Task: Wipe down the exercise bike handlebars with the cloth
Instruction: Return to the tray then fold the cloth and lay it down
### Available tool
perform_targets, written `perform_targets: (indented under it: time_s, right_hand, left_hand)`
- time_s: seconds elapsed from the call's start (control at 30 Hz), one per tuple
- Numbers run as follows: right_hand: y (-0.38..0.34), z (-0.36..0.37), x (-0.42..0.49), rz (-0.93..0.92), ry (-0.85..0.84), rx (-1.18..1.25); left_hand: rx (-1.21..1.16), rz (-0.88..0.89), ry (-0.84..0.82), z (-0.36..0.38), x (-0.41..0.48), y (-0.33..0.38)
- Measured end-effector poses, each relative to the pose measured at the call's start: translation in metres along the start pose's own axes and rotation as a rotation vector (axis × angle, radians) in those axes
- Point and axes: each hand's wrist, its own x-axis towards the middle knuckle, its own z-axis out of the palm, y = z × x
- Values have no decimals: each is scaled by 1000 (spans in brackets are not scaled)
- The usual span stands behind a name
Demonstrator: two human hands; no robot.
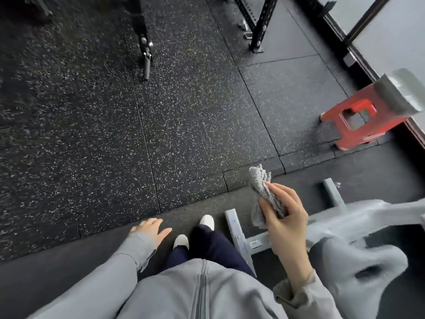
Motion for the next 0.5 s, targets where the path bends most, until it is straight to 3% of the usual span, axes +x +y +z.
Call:
perform_targets:
  time_s: [0.23,0.5]
  right_hand:
    - [40,-17,75,111,116,-44]
    - [65,-54,175,173,270,-86]
  left_hand:
    - [120,21,-21,-76,66,54]
    - [208,161,99,-187,141,162]
